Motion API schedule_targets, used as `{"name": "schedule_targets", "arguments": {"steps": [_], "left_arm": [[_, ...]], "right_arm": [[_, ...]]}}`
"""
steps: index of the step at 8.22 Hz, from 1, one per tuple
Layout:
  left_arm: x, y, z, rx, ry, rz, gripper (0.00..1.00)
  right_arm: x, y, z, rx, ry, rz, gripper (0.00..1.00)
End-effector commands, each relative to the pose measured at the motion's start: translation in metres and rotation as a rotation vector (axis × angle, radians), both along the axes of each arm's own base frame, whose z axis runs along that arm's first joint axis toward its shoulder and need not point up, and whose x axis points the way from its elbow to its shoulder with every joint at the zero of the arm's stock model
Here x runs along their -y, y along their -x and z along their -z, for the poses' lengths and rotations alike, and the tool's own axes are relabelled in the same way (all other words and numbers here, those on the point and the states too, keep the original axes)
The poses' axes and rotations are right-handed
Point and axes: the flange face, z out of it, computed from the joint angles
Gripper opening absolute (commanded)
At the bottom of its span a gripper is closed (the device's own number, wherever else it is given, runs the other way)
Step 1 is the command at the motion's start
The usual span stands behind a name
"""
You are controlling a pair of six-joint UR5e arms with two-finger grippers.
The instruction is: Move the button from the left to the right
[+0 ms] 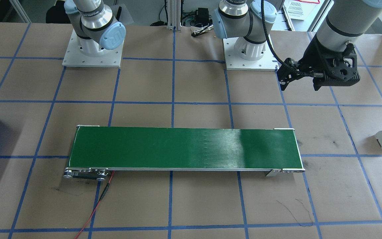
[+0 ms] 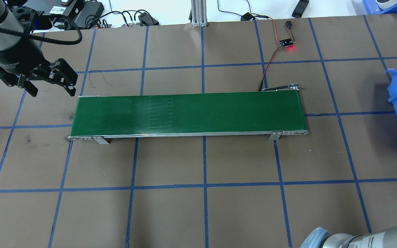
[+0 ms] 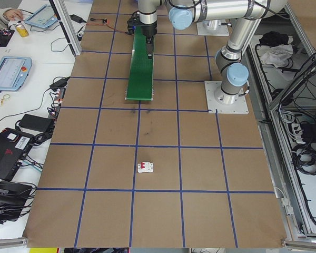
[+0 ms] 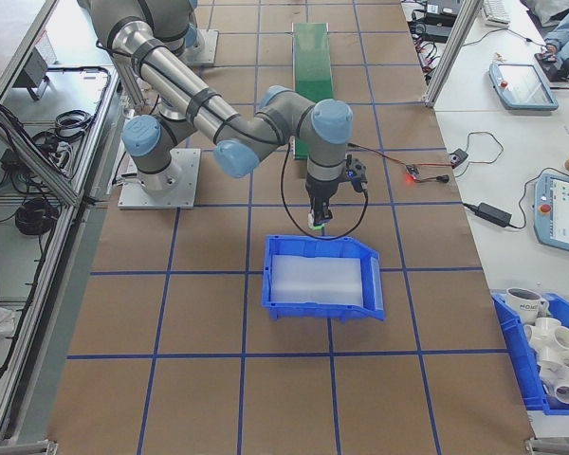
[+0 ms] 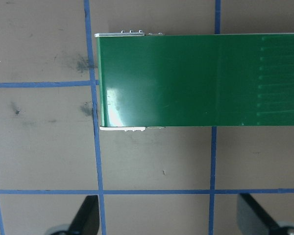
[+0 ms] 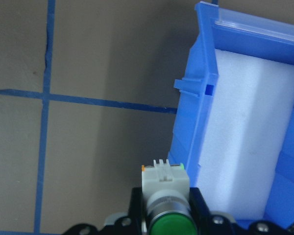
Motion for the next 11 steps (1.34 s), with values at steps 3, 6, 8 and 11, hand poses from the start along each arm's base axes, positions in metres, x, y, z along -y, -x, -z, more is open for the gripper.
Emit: {"name": "schedule_targets", "arguments": {"steps": [3, 6, 8, 11], "left_arm": [[0.000, 0.000, 0.000, 0.002, 0.002, 0.000, 1.00], [0.000, 0.000, 0.000, 0.002, 0.002, 0.000, 1.00], [0.000, 0.000, 0.000, 0.002, 0.004, 0.000, 1.00], [0.000, 0.000, 0.000, 0.002, 0.004, 0.000, 1.00]], "right_arm": [[-0.007, 0.107, 0.108, 0.017, 0.042, -0.213, 0.00], [-0.011, 0.104, 0.118, 0.028, 0.019, -0.258, 0.19], [-0.010, 0.103, 0.120, 0.038, 0.027, -0.259, 0.33], [-0.017, 0.094, 0.091, 0.039, 0.032, -0.258, 0.94]]}}
